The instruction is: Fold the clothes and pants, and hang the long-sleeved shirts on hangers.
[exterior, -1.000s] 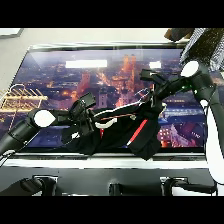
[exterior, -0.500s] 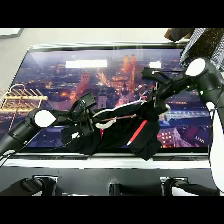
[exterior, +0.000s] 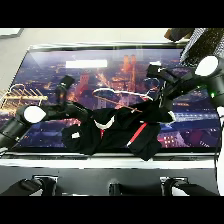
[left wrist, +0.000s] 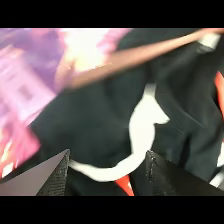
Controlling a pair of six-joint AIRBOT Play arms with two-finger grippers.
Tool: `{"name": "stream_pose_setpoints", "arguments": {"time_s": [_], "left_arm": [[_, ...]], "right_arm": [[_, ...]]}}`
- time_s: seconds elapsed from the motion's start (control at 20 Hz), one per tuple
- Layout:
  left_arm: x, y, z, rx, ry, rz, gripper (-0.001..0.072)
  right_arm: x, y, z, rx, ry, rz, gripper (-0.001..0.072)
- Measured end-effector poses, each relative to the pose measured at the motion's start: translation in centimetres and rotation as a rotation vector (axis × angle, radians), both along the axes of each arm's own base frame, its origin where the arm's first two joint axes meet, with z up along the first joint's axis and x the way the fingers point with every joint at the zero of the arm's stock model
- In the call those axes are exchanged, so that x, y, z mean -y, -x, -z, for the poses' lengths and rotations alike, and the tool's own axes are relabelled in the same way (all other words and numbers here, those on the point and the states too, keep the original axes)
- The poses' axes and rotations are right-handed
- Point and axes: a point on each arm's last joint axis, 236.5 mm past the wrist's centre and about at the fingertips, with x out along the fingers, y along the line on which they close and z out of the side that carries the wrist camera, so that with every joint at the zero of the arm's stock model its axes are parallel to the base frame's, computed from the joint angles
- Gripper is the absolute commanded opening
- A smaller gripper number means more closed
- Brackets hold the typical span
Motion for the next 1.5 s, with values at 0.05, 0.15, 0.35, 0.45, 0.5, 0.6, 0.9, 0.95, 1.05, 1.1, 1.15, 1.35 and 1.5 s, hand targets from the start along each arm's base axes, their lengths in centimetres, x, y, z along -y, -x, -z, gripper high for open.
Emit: {"name": "stream_pose_setpoints", "arguments": {"time_s": [0.05, 0.15, 0.35, 0.45, 0.5, 0.6, 0.9, 0.95, 1.05, 1.1, 1.15, 1.35, 1.5], "left_arm": [[-1.1, -0.2, 0.5, -0.062, 0.025, -0.076, 0.0547], [-1.8, 0.4, 1.6, -0.183, 0.082, -0.180, 0.0546], [2.2, 1.9, 2.9, -0.333, 0.207, -0.276, 0.0523], [5.2, 2.7, 3.6, -0.385, 0.257, -0.302, 0.0519], [6.8, 3.2, 3.9, -0.408, 0.271, -0.302, 0.0519], [9.6, 3.8, 4.1, -0.434, 0.289, -0.295, 0.0519], [12.6, 3.1, 5.4, -0.478, 0.236, -0.386, 0.0519], [12.8, 2.7, 5.4, -0.472, 0.230, -0.402, 0.0519], [13.4, 2.0, 5.6, -0.461, 0.218, -0.421, 0.0519], [13.8, 2.0, 5.8, -0.463, 0.213, -0.424, 0.0518], [14.2, 2.0, 6.1, -0.465, 0.207, -0.428, 0.0519], [14.5, 2.1, 8.1, -0.492, 0.168, -0.483, 0.0363], [13.9, 1.4, 8.8, -0.475, 0.147, -0.523, 0.0135]], "right_arm": [[0.0, 0.0, -0.1, -0.001, 0.000, 0.008, 0.0044], [0.2, 0.0, -0.2, -0.002, 0.001, 0.027, 0.0044], [0.5, -0.2, -0.2, -0.004, 0.008, 0.062, 0.0044], [0.6, -0.3, -0.2, -0.007, 0.010, 0.080, 0.0045], [0.6, -0.3, -0.2, -0.010, 0.011, 0.088, 0.0045], [0.7, -0.3, -0.1, -0.013, 0.013, 0.096, 0.0045], [0.8, -0.3, -0.1, -0.016, 0.016, 0.105, 0.0045], [0.8, -0.3, -0.1, -0.017, 0.016, 0.106, 0.0045], [0.8, -0.3, -0.1, -0.015, 0.015, 0.107, 0.0045], [0.8, -0.4, -0.1, -0.012, 0.015, 0.108, 0.0045], [0.8, -0.4, -0.1, -0.013, 0.014, 0.111, 0.0046], [0.8, -0.6, -0.2, -0.009, 0.009, 0.128, 0.0046], [0.8, -0.7, -0.2, -0.008, 0.007, 0.136, 0.0046]]}}
